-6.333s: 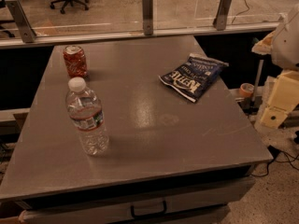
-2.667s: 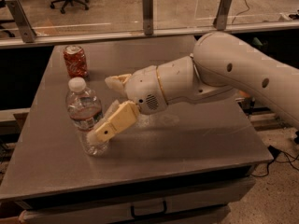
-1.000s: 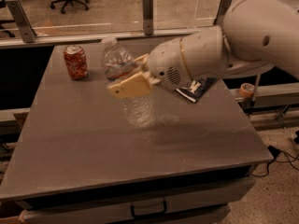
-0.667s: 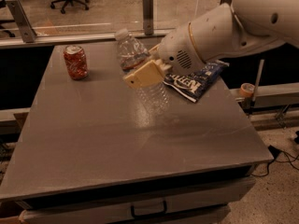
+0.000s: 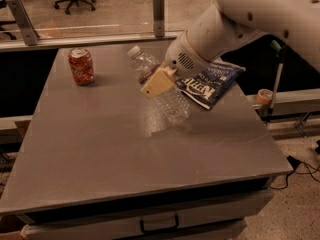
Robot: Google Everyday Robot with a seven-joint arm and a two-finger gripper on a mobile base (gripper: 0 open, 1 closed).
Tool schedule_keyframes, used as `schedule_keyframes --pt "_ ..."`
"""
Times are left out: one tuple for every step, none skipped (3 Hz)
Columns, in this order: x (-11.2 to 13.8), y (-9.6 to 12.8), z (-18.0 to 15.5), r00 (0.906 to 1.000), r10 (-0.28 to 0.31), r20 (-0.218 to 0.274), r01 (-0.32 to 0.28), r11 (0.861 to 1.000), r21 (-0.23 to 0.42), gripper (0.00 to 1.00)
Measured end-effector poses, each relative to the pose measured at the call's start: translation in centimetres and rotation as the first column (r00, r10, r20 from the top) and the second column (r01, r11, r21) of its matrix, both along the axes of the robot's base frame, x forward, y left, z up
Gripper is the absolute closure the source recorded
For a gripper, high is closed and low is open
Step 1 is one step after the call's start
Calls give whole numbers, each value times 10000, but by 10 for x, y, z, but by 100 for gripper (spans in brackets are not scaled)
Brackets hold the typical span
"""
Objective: Knock water bottle over
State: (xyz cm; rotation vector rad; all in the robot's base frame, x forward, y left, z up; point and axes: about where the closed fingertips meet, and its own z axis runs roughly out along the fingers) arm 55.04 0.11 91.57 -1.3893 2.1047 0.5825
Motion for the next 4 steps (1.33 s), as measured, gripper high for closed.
schedule_keyframes --pt "13 14 -18 9990 -26 -446 13 9996 -288 61" --pt "17 31 -29 9976 136 -682 -160 9993 -335 38" --pt "18 48 -36 9966 379 -737 -397 9989 -231 14" --pt "21 53 -42 9960 473 -761 -486 9987 -155 0"
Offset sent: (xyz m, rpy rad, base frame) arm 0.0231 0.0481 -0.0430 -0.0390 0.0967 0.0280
